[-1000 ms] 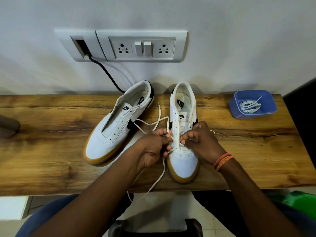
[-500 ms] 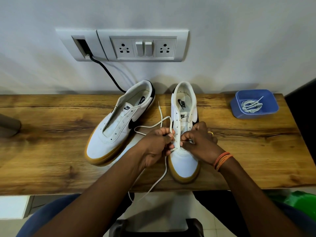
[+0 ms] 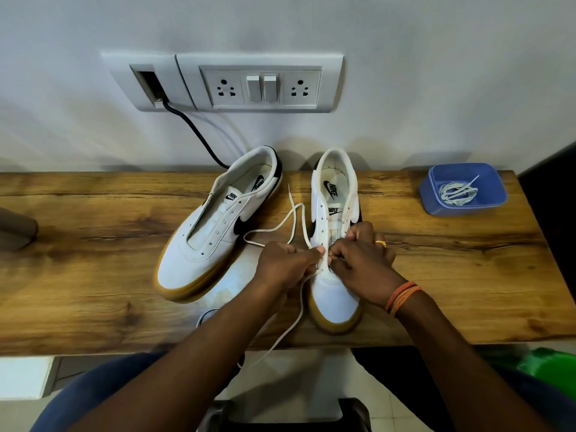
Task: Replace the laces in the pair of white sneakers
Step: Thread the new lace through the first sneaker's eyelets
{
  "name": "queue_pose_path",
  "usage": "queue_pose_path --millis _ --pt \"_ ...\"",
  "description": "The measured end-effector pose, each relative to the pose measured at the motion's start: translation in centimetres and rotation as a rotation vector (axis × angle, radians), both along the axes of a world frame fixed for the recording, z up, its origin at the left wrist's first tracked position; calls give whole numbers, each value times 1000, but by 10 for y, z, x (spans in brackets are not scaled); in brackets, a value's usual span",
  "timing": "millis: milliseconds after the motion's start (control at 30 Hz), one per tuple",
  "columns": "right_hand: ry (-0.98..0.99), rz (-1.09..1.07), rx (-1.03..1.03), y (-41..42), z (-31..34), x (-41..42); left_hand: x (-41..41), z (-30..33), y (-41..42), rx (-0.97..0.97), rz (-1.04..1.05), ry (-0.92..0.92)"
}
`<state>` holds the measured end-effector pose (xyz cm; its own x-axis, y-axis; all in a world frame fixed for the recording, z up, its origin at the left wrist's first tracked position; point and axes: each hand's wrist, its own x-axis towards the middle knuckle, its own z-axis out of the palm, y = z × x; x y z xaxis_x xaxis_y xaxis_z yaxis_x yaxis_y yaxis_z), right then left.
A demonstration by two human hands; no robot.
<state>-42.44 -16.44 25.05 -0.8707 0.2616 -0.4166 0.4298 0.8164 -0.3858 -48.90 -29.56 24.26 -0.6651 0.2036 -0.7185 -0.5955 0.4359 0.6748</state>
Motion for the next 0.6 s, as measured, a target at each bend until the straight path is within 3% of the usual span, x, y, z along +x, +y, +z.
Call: queue_pose_path --millis 367,600 --pt "22 -65 -56 -2 -1 1 3 -1 5 5 82 -121" --pt "18 -133 -94 -5 -5 1 9 -12 8 -74 -152 165"
